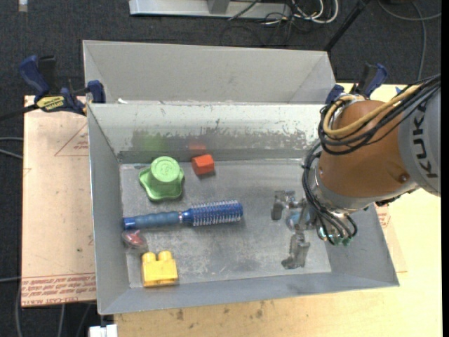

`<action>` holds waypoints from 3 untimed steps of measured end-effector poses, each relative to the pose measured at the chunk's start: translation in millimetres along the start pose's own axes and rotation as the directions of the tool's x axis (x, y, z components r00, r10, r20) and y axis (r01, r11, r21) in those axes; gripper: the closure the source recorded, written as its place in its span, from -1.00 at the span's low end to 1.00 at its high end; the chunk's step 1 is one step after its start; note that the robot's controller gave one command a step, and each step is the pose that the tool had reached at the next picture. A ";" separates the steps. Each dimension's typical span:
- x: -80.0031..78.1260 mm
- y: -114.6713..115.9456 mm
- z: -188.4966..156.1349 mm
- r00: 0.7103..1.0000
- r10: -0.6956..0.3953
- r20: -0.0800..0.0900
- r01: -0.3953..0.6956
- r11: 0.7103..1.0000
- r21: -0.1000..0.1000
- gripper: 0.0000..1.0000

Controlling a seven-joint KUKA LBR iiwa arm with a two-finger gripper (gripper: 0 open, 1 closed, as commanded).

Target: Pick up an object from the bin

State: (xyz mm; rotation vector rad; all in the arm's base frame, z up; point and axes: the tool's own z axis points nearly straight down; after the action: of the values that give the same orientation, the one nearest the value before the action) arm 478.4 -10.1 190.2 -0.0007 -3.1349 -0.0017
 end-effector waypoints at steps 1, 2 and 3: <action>-117.2 47.6 45.3 0.993 0.121 0.011 -0.121 0.993 -0.003 -1.00; -93.1 59.4 123.1 1.000 -0.027 0.002 0.027 1.000 0.000 -1.00; -94.3 59.2 120.4 1.000 -0.026 0.006 0.026 1.000 0.000 1.00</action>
Offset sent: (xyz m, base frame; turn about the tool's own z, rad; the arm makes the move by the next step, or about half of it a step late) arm 0.1149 0.0447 -0.0442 0.1253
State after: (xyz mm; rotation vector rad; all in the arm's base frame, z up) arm 571.9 49.2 69.2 0.0405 -3.1406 -0.0015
